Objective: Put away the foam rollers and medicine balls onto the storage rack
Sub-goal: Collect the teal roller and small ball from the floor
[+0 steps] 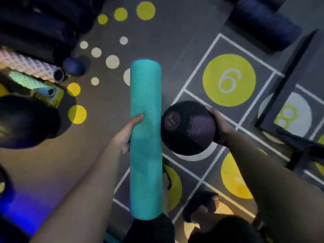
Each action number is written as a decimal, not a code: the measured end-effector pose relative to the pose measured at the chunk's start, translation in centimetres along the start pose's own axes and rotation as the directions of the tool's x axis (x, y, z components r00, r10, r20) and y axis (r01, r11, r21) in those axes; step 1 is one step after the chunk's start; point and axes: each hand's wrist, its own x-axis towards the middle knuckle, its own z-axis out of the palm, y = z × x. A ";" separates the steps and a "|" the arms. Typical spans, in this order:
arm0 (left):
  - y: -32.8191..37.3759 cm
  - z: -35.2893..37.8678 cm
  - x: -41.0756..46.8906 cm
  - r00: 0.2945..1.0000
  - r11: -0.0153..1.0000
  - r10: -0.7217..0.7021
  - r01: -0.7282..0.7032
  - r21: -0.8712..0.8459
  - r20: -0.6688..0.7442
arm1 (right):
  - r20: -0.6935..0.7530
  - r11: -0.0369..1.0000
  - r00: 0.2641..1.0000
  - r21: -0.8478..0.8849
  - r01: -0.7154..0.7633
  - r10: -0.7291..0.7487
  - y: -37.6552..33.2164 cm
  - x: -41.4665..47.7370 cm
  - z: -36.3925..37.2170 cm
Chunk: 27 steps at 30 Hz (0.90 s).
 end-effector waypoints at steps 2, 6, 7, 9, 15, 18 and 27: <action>3.1 -2.8 -1.6 0.999 0.999 0.044 -0.045 -0.016 -0.015 | 0.020 0.998 1.000 -0.069 -0.012 0.014 -1.7 1.0 4.6; 9.1 -8.3 -3.1 0.980 0.989 0.139 -0.145 -0.032 -0.139 | 0.080 0.980 0.995 -0.195 -0.044 0.060 -4.5 3.8 13.5; 10.4 -9.5 -3.1 0.973 0.986 0.158 -0.166 -0.033 -0.165 | 0.096 0.974 0.994 -0.222 -0.036 0.059 -5.3 4.5 15.5; 12.7 -11.5 -2.9 0.961 0.979 0.172 -0.191 -0.067 -0.216 | 0.121 0.966 0.991 -0.259 -0.021 0.054 -7.0 6.2 19.0; 19.8 -16.5 -0.8 0.937 0.962 0.150 -0.212 -0.172 -0.314 | 0.172 0.915 0.982 -0.404 0.002 0.074 -13.7 12.7 28.7; 24.3 -18.4 0.6 0.935 0.943 0.128 -0.218 -0.251 -0.331 | 0.137 0.871 0.990 -0.490 0.044 0.027 -17.9 16.1 33.6; 38.7 -26.6 5.6 0.869 0.920 0.214 -0.332 -0.206 -0.446 | 0.004 0.665 0.973 -0.729 0.160 -0.230 -22.4 26.9 49.9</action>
